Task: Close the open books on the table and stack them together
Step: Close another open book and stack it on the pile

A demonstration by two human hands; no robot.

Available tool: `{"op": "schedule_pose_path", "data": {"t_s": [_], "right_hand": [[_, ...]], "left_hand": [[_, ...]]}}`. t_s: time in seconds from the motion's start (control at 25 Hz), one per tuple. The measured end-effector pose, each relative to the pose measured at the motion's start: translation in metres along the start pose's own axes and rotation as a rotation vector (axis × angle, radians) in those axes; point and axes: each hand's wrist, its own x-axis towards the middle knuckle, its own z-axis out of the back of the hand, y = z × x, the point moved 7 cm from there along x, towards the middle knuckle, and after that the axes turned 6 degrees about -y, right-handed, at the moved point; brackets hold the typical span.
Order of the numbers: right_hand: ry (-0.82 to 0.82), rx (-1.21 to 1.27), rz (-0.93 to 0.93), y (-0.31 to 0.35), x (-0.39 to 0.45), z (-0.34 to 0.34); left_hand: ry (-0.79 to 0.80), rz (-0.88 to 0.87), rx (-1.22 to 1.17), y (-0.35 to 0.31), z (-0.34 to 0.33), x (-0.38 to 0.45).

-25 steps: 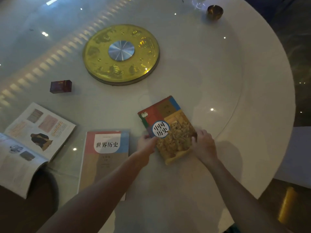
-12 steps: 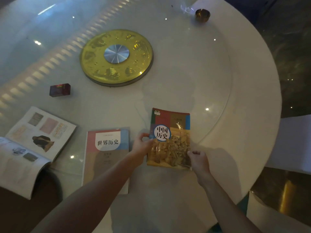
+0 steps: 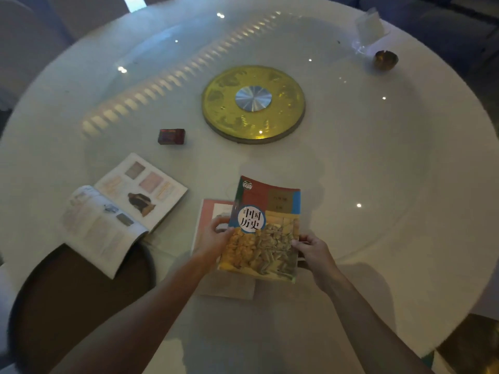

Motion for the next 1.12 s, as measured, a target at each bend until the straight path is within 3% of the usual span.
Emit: {"op": "schedule_pose_path", "data": {"t_s": [0.24, 0.64, 0.76, 0.96, 1.12], "right_hand": [[-0.015, -0.267, 0.046, -0.023, -0.01, -0.077], [-0.203, -0.652, 0.263, -0.038, -0.033, -0.097], [-0.256, -0.632, 0.245, -0.035, -0.034, -0.102], [-0.307, -0.415, 0.015, -0.044, -0.022, -0.098], [-0.339, -0.386, 0.002, -0.027, -0.004, -0.094]], "left_hand": [[-0.204, -0.05, 0.214, 0.044, 0.073, 0.012], [-0.131, -0.204, 0.604, 0.061, 0.091, 0.024], [-0.064, -0.188, 0.579, 0.061, 0.087, 0.029], [-0.119, -0.033, 0.4, 0.068, 0.092, 0.035], [-0.14, -0.063, 0.397, 0.049, 0.085, 0.048]]}}
